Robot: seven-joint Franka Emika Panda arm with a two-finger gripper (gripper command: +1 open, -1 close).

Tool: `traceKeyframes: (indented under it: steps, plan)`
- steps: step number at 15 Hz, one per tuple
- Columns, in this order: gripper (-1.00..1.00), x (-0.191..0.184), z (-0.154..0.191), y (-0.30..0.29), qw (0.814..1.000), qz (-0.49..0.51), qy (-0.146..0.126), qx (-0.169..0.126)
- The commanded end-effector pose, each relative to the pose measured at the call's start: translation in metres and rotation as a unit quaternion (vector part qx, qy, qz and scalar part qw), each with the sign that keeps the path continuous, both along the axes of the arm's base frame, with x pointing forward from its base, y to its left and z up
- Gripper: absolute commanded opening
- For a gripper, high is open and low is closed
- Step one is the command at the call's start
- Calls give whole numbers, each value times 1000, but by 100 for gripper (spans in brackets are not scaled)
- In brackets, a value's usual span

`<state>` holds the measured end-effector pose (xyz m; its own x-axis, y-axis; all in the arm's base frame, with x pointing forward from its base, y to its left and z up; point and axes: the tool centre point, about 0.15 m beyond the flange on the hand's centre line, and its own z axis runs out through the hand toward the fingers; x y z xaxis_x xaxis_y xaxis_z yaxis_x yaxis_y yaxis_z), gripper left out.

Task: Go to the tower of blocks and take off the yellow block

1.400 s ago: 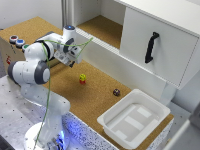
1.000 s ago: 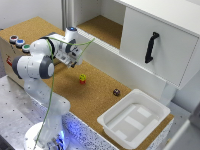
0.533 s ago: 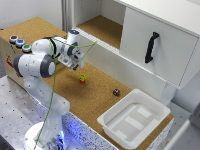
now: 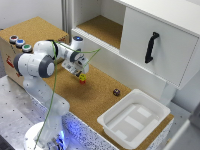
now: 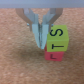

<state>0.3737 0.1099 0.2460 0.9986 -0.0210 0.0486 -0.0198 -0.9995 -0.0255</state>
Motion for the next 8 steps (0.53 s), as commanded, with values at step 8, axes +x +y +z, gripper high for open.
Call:
traceKeyframes:
  steps: [8]
  plan:
    - [-100, -26, 38, -104, 993, -91, -68, -12]
